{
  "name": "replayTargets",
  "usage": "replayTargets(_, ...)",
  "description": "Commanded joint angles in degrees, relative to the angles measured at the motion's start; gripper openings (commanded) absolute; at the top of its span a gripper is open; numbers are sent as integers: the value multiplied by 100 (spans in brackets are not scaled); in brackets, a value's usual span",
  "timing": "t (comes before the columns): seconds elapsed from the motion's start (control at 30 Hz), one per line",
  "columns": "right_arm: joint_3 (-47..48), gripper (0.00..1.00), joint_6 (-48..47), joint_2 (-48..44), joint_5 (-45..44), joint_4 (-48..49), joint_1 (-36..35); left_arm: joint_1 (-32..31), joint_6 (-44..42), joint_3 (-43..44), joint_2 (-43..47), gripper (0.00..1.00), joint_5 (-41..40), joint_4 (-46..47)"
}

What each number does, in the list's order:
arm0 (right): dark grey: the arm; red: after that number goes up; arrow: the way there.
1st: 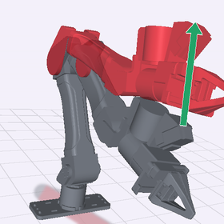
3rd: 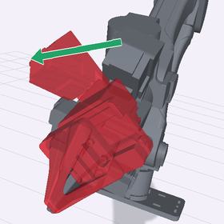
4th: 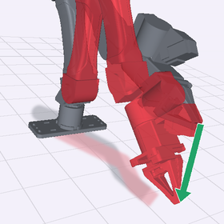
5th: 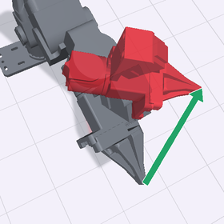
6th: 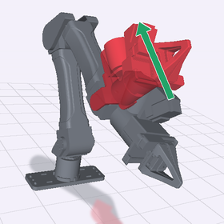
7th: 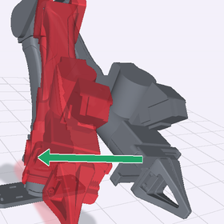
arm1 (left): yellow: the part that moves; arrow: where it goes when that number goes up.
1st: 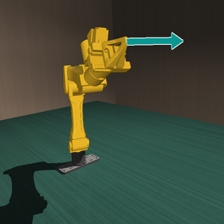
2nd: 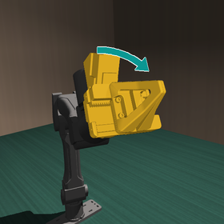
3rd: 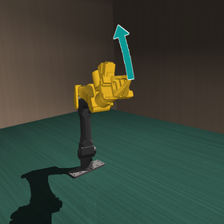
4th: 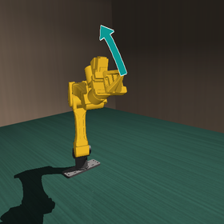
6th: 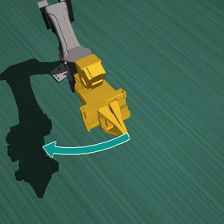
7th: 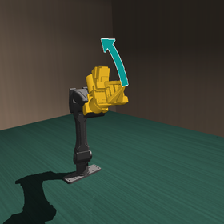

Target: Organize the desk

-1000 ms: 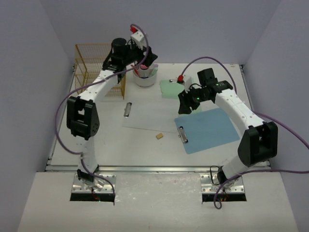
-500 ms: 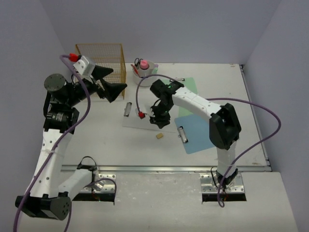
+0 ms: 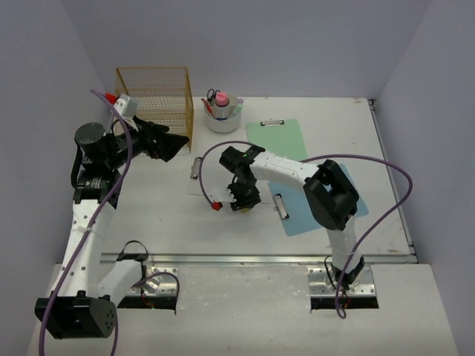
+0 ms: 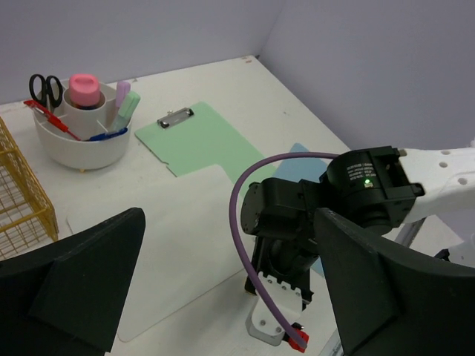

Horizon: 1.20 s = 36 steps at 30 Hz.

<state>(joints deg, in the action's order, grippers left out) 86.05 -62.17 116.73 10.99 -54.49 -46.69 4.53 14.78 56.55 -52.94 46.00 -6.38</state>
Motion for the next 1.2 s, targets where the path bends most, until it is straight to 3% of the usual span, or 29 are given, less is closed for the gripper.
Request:
replayTargets(0.0, -53, 43, -34, 168, -171, 453, -128, 125, 483, -65, 61, 96, 130, 488)
replayTargets(0.33, -124, 51, 12, 379, -282, 519, -317, 224, 729, -233, -120, 98, 225, 824)
replayTargets(0.77, -563, 41, 47, 350, -458, 827, -474, 303, 798, -285, -217, 99, 242, 902)
replayTargets(0.87, -711, 34, 66, 278, -457, 895, -491, 320, 798, -285, -243, 99, 225, 910)
replayTargets(0.93, -657, 15, 144, 129, -450, 833, -498, 328, 774, -285, -259, 99, 217, 894)
replayTargets(1.0, -406, 3, 315, -19, -432, 722, -471, 329, 735, -281, -256, 99, 194, 884)
replayTargets(1.1, 596, 0, 793, -174, -211, 434, -239, 329, 676, -294, -251, 99, 154, 885)
replayTargets(1.13, 1310, 0, 970, -139, -38, 323, -124, 329, 675, -303, -243, 99, 145, 903)
replayTargets(1.17, 1337, 0, 1199, -85, 139, 263, 35, 329, 676, -321, -243, 99, 137, 929)
